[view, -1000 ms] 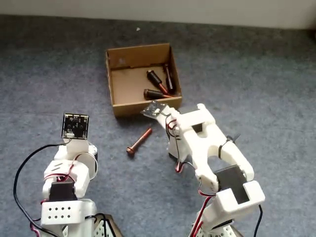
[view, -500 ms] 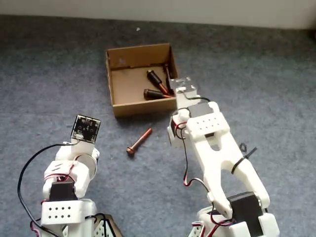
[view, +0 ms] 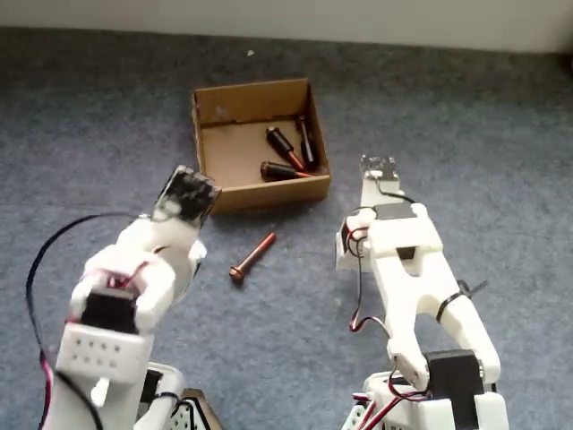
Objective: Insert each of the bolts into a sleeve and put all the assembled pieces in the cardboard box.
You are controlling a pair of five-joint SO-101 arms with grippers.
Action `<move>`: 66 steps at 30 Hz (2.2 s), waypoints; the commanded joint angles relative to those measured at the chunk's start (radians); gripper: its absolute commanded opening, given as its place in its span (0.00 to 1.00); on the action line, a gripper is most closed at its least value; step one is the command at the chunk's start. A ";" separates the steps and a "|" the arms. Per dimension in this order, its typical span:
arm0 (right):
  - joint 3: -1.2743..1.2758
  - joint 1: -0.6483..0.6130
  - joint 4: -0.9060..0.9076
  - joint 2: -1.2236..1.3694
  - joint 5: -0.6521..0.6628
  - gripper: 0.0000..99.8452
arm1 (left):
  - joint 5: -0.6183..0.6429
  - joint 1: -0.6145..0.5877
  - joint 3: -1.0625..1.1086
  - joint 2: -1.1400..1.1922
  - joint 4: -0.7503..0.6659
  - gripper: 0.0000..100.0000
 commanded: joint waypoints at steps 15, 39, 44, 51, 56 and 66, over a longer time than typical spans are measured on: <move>0.001 0.245 -0.206 -0.039 -0.095 0.00 | -0.005 0.260 -0.590 1.013 -0.091 0.16; 0.004 0.239 -0.202 -0.039 -0.094 0.00 | 0.169 0.326 -0.634 1.210 -0.132 0.01; 0.031 0.237 -0.206 -0.041 -0.094 0.00 | 0.299 0.311 -0.524 0.929 -0.107 0.01; 0.038 0.237 -0.206 -0.041 -0.094 0.00 | 0.652 0.222 -0.364 0.578 -0.107 0.01; 0.039 0.229 -0.206 -0.041 -0.094 0.00 | 0.743 0.127 -0.274 0.526 -0.100 0.01; 0.039 0.226 -0.206 -0.041 -0.094 0.00 | 0.732 -0.074 -0.162 0.522 -0.100 0.01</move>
